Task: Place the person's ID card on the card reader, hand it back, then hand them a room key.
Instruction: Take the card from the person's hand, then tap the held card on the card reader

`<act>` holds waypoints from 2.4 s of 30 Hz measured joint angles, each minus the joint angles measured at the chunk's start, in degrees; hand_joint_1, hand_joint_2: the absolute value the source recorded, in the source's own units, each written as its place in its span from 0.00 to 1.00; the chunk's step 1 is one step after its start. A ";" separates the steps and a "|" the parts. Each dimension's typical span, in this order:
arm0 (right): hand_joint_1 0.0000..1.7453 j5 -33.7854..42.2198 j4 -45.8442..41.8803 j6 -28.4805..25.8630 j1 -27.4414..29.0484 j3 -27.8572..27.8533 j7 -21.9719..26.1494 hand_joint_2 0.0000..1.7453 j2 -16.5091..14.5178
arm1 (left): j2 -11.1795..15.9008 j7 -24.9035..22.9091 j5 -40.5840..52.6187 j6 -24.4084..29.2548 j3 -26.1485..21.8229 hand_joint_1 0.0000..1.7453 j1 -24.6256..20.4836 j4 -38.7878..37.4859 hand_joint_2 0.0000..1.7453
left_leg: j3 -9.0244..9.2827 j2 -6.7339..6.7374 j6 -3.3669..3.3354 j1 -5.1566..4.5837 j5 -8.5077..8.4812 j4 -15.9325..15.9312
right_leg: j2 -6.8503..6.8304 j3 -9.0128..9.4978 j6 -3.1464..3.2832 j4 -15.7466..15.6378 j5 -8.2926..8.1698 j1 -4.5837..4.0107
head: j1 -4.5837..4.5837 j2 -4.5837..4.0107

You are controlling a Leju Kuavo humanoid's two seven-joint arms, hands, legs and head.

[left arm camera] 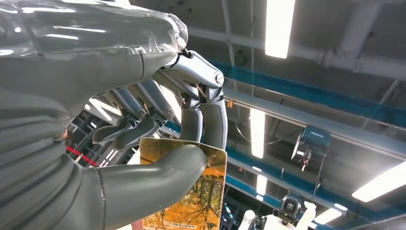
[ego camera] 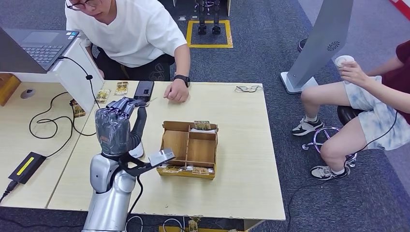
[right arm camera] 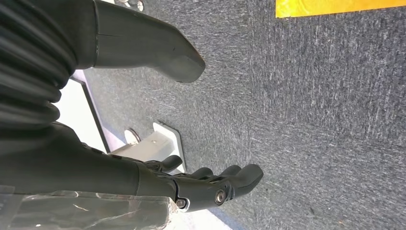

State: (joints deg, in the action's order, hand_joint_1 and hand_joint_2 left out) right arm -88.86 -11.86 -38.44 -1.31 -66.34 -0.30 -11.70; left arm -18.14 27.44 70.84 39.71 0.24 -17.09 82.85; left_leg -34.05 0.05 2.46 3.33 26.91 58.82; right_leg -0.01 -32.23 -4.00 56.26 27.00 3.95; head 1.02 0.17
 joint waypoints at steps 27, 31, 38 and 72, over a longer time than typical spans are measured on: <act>0.00 -0.46 0.01 1.30 -0.35 0.00 -0.25 1.00 0.60 | 6.21 -26.67 11.26 0.00 3.46 1.00 -2.86 -15.39 1.00 | 0.00 0.01 0.00 0.00 0.00 0.00 | 0.03 -0.04 0.00 0.00 0.00 0.00 | 0.01 0.00; 0.00 -1.06 0.01 1.32 -0.33 0.00 -0.15 1.00 0.67 | 8.01 -29.95 11.22 0.00 6.33 1.00 -3.63 -19.70 1.00 | 0.00 0.03 0.00 0.00 0.00 0.00 | 0.05 -0.04 0.00 0.00 0.00 0.00 | -0.01 0.00; 0.00 -1.24 0.01 1.48 -0.32 0.04 -0.25 1.00 0.79 | 9.75 -31.72 10.50 -0.02 9.26 1.00 -4.47 -24.17 1.00 | 0.00 0.02 0.00 0.00 0.01 0.00 | 0.05 -0.04 0.00 0.00 0.00 0.00 | -0.01 0.00; 0.00 -1.08 -1.02 6.48 0.65 2.43 0.68 1.00 4.64 | 13.14 -38.28 10.64 -3.21 16.49 1.00 -4.65 -32.40 1.00 | -0.03 0.02 -0.01 0.00 0.01 0.00 | 0.04 -0.05 0.00 0.00 0.00 0.00 | 0.00 0.00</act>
State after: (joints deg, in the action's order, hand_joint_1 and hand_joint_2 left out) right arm -89.94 -12.87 -31.95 -0.66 -63.91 0.39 -7.06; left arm -5.00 -10.84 81.48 36.50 16.73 -21.74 50.45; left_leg -34.08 0.07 2.46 3.33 26.92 58.82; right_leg 0.03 -32.27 -4.00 56.26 27.00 3.95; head 1.02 0.17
